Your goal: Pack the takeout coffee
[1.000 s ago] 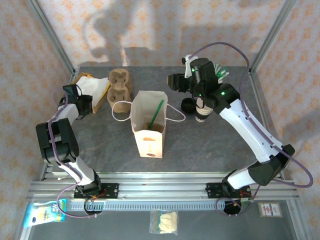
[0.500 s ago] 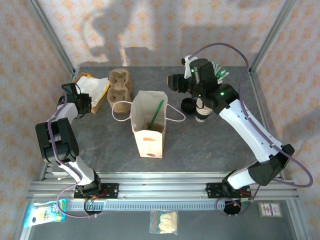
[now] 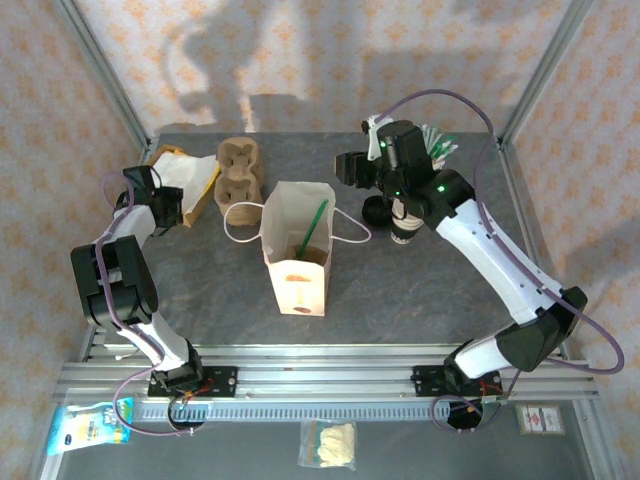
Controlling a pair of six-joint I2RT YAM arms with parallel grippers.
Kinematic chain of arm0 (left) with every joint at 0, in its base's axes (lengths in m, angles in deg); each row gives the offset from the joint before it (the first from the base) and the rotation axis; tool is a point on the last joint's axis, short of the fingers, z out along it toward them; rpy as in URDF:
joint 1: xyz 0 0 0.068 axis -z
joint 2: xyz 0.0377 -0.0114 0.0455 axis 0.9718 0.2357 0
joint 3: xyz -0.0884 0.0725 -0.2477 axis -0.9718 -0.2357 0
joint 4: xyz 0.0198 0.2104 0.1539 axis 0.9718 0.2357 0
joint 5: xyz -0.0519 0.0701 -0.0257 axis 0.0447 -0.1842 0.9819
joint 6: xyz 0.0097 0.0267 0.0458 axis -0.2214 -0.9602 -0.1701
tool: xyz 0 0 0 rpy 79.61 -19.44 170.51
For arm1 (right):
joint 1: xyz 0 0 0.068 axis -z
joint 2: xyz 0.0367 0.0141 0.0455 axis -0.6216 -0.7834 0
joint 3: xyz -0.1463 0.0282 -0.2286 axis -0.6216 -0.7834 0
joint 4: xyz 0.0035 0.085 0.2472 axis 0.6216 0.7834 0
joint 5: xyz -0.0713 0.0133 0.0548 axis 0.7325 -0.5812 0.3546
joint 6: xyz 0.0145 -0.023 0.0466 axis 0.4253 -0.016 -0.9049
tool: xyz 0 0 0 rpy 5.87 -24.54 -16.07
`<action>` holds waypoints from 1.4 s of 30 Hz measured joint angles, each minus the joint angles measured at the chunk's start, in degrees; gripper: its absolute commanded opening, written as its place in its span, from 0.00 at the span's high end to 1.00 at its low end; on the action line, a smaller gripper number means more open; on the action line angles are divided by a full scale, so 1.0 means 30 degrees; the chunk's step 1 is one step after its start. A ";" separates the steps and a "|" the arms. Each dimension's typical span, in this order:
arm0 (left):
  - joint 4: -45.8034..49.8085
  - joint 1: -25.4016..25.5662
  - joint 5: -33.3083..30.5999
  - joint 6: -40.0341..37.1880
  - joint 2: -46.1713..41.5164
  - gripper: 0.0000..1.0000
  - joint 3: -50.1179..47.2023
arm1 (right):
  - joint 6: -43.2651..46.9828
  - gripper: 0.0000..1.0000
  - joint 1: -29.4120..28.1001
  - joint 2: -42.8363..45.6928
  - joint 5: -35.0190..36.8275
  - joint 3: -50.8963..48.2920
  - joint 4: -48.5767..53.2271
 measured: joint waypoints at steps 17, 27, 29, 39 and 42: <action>0.0299 0.0000 0.0007 -0.0117 0.0860 0.69 0.0058 | 0.0000 0.40 0.0175 0.0000 0.0000 -0.0095 -0.0022; 0.0641 0.0000 0.0015 -0.0226 0.1078 0.75 0.0743 | 0.0000 0.40 0.0175 0.0000 0.0000 -0.0160 -0.0270; 0.0692 0.0000 0.0015 -0.0321 0.1071 0.65 0.0845 | 0.0000 0.40 0.0175 0.0000 -0.0007 -0.0168 -0.0299; 0.1443 0.0000 0.0000 -0.0641 0.0204 0.40 0.0619 | 0.0000 0.40 0.0175 0.0007 0.0000 -0.0204 -0.0452; 0.1435 0.0000 0.0000 -0.0641 -0.0284 0.38 0.0036 | 0.0000 0.40 0.0175 0.0036 0.0000 -0.0357 -0.0510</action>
